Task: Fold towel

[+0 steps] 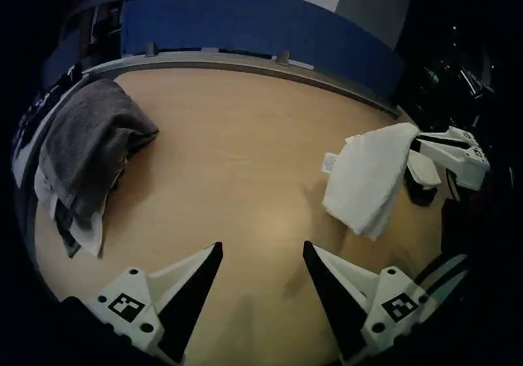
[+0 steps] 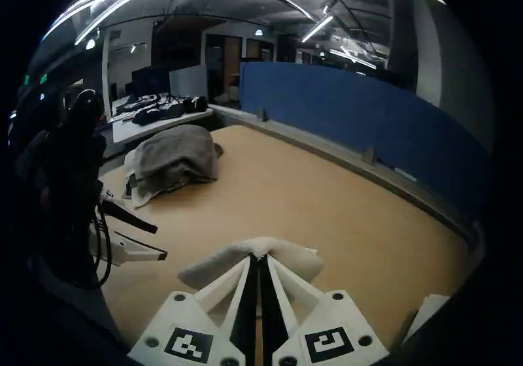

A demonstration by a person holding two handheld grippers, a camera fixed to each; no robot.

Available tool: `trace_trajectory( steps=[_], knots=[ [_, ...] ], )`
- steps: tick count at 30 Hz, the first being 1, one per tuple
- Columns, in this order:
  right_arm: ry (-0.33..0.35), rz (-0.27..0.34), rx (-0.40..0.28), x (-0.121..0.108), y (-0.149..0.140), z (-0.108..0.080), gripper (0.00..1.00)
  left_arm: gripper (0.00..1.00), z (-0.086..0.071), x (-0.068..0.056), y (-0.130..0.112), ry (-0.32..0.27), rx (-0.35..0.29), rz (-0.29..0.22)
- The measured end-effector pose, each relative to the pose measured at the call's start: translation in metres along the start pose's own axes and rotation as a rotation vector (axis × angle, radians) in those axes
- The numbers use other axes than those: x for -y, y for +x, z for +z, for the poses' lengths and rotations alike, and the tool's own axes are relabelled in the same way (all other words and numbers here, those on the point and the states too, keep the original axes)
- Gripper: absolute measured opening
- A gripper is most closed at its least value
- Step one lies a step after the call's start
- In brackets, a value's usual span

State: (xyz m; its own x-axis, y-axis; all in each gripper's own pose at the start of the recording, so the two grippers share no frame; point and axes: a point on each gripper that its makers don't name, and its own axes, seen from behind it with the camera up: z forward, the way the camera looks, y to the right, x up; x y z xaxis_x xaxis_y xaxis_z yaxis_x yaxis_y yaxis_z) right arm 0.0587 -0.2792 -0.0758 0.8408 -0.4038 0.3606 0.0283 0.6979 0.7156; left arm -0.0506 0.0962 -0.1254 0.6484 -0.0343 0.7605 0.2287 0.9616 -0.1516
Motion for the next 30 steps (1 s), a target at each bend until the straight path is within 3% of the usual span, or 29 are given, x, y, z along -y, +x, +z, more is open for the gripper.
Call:
trace_trajectory(
  steps=[18, 30],
  knots=[
    [-0.025, 0.020, -0.043, -0.007, 0.014, -0.013, 0.02, 0.91, -0.007, -0.005, 0.003, -0.005, -0.007, 0.014],
    [-0.121, 0.064, -0.073, -0.067, 0.019, -0.047, 0.02, 0.91, -0.004, -0.018, 0.009, -0.016, -0.007, 0.030]
  ],
)
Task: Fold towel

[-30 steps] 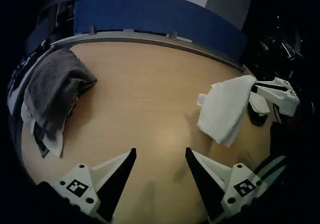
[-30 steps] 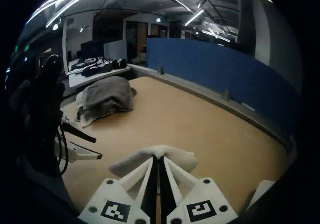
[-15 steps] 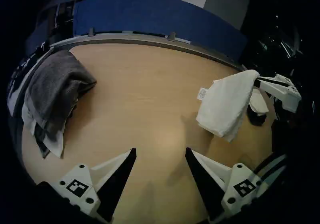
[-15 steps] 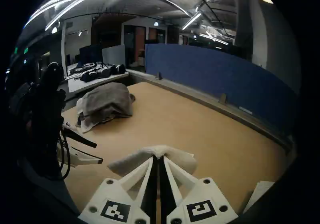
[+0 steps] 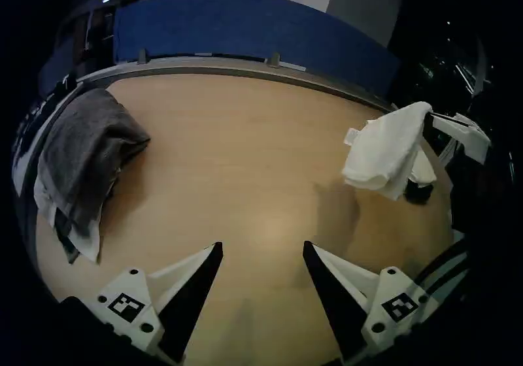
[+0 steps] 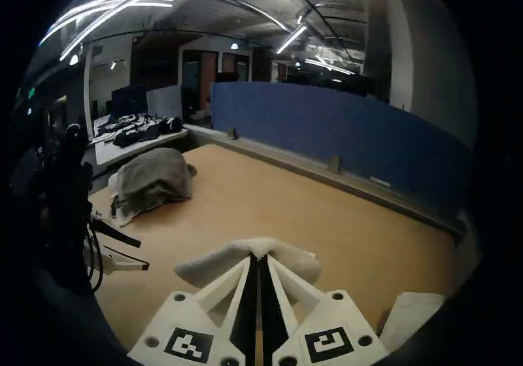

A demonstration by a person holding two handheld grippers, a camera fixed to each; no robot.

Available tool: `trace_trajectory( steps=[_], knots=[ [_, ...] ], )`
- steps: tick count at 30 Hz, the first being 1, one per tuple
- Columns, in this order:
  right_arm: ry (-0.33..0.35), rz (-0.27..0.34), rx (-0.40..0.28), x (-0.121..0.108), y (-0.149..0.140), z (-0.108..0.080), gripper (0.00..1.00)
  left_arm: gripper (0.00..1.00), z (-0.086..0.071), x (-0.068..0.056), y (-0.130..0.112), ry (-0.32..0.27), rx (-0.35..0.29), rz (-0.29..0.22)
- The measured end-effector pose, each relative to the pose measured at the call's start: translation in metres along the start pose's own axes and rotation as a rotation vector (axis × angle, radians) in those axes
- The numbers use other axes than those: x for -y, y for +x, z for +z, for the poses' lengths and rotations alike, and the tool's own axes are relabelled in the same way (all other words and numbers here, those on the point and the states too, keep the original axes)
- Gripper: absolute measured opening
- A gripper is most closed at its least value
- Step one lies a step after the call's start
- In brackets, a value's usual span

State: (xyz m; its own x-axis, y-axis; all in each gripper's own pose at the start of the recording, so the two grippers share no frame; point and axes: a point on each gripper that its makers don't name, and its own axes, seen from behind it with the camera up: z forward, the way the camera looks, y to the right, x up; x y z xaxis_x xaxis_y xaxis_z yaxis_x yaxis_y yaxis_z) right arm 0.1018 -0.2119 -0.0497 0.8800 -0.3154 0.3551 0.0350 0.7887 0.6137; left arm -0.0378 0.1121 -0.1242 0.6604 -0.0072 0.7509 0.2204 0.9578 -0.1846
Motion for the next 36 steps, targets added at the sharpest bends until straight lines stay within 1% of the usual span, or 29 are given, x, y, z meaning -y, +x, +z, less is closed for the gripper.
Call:
trace_trajectory(
  steps=[6, 13, 18, 29, 36],
  knots=[
    [-0.058, 0.018, -0.006, -0.042, 0.002, -0.014, 0.02, 0.91, 0.003, -0.007, 0.000, -0.004, 0.003, 0.003],
    [-0.109, 0.033, -0.022, -0.085, 0.007, -0.026, 0.02, 0.91, 0.007, -0.008, 0.001, 0.001, 0.007, -0.006],
    [-0.137, 0.043, -0.031, -0.114, 0.012, -0.030, 0.02, 0.91, 0.010, -0.008, 0.002, 0.009, 0.009, -0.006],
    [-0.214, 0.043, -0.033, -0.186, 0.019, -0.039, 0.02, 0.91, 0.015, -0.006, 0.002, 0.022, 0.016, -0.007],
    [-0.246, 0.059, -0.033, -0.227, 0.017, -0.037, 0.02, 0.91, 0.016, -0.006, 0.000, 0.032, 0.024, -0.017]
  ],
)
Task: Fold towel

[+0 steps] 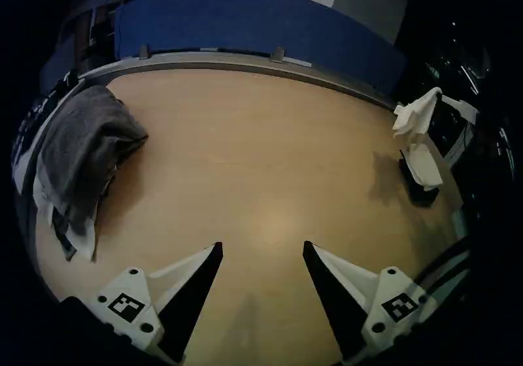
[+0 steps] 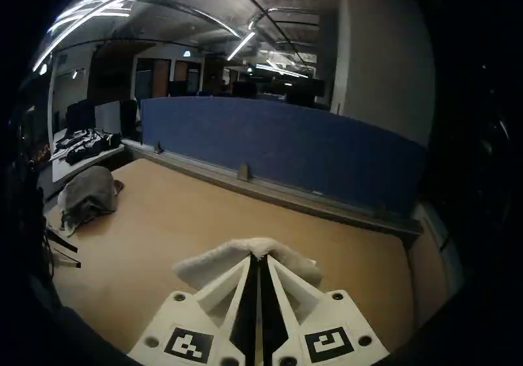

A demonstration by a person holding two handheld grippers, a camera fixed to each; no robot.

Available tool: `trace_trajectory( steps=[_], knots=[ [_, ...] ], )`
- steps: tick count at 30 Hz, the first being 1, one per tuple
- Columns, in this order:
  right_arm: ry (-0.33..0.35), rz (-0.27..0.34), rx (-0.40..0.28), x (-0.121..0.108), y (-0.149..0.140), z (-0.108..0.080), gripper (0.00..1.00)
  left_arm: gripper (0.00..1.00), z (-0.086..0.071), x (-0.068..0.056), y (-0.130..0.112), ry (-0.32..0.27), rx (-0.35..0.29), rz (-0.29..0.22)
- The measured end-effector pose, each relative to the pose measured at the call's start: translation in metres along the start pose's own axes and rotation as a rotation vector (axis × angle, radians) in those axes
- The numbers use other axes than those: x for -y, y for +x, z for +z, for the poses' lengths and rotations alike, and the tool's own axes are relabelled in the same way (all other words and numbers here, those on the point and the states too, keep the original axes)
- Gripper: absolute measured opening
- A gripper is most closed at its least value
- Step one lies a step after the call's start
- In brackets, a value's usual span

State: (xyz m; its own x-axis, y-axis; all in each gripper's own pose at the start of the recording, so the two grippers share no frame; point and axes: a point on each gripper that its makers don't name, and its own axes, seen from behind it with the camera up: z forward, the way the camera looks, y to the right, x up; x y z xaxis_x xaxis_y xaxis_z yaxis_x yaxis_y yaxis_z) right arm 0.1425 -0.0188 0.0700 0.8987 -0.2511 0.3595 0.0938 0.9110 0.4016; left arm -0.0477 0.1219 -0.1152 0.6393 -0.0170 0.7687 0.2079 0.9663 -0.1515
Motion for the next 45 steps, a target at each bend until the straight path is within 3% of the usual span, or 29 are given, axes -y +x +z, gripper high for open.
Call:
trace_trajectory(
  steps=[13, 29, 36, 45],
  knots=[
    [-0.029, 0.032, 0.003, -0.040, -0.002, 0.022, 0.02, 0.91, 0.004, 0.000, -0.002, 0.018, 0.009, -0.008],
    [-0.034, 0.056, 0.029, -0.053, -0.023, 0.028, 0.02, 0.91, 0.005, -0.008, 0.000, 0.020, 0.010, 0.002],
    [-0.056, 0.100, 0.062, -0.061, -0.055, 0.009, 0.02, 0.91, 0.005, -0.012, 0.000, 0.015, 0.012, 0.013],
    [-0.140, 0.198, 0.137, -0.083, -0.129, -0.043, 0.02, 0.91, 0.008, -0.022, -0.003, 0.000, 0.022, 0.035]
  ],
)
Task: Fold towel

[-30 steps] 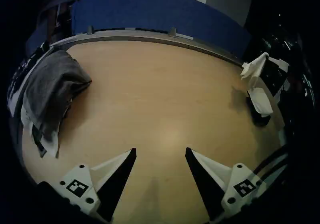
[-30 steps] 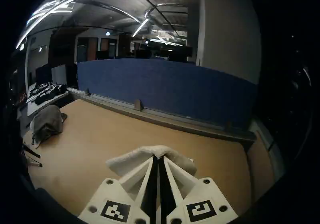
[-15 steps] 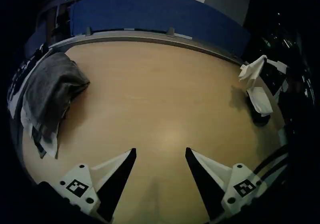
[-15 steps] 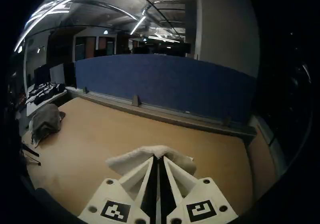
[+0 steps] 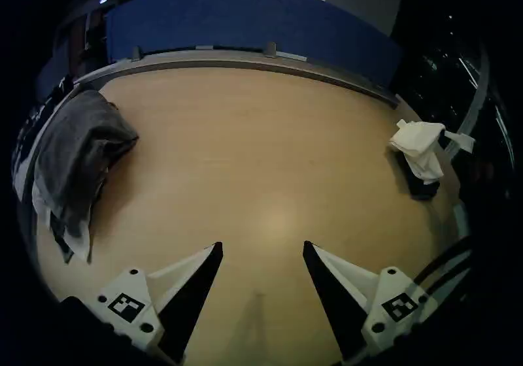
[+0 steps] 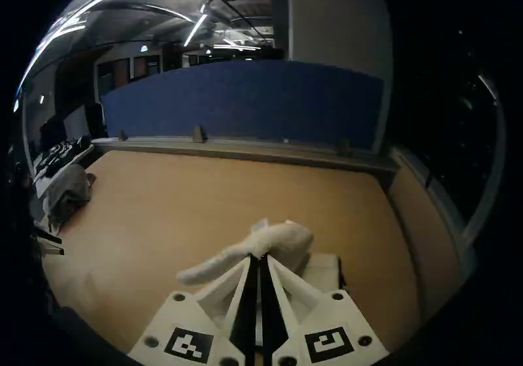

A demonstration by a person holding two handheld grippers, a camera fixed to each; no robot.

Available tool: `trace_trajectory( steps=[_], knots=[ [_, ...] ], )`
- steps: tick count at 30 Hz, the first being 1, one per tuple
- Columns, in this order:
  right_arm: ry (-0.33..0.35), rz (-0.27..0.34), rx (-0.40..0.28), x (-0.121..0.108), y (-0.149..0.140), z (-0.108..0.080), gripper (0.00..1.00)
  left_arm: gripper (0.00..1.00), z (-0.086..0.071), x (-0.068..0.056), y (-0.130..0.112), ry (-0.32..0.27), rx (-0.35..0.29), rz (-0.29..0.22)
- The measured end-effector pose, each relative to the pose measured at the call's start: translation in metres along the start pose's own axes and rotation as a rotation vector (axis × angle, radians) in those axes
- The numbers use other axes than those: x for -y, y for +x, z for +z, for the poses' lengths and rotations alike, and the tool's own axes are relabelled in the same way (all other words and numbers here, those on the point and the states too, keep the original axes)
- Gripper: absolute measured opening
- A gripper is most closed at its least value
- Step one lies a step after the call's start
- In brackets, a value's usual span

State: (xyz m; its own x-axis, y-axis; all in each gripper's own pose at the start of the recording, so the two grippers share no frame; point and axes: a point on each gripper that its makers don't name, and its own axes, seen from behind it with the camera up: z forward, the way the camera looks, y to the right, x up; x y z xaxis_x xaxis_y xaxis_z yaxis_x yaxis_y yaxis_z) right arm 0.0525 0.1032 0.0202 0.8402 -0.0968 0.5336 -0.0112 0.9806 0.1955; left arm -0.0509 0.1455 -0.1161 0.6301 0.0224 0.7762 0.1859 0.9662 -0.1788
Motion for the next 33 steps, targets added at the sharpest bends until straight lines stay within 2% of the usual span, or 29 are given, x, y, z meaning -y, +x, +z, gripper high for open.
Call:
trace_trajectory(
  steps=[5, 11, 20, 26, 30, 33],
  knots=[
    [-0.049, 0.070, 0.029, -0.023, -0.035, -0.020, 0.02, 0.91, 0.002, -0.008, -0.002, -0.011, 0.006, 0.017],
    [-0.108, 0.114, 0.065, -0.038, -0.068, -0.035, 0.02, 0.91, 0.003, -0.016, -0.002, -0.020, 0.011, 0.031],
    [-0.188, 0.224, 0.128, -0.055, -0.108, -0.038, 0.02, 0.91, 0.000, -0.019, -0.004, -0.018, 0.009, 0.035],
    [-0.215, 0.238, 0.151, -0.059, -0.121, -0.036, 0.04, 0.91, -0.001, -0.018, -0.005, -0.013, 0.011, 0.039],
    [-0.241, 0.218, 0.146, -0.061, -0.120, -0.042, 0.11, 0.91, -0.002, -0.016, -0.006, -0.011, 0.011, 0.040],
    [-0.264, 0.205, 0.141, -0.064, -0.118, -0.048, 0.29, 0.91, -0.001, -0.016, -0.004, -0.012, 0.010, 0.039]
  ],
)
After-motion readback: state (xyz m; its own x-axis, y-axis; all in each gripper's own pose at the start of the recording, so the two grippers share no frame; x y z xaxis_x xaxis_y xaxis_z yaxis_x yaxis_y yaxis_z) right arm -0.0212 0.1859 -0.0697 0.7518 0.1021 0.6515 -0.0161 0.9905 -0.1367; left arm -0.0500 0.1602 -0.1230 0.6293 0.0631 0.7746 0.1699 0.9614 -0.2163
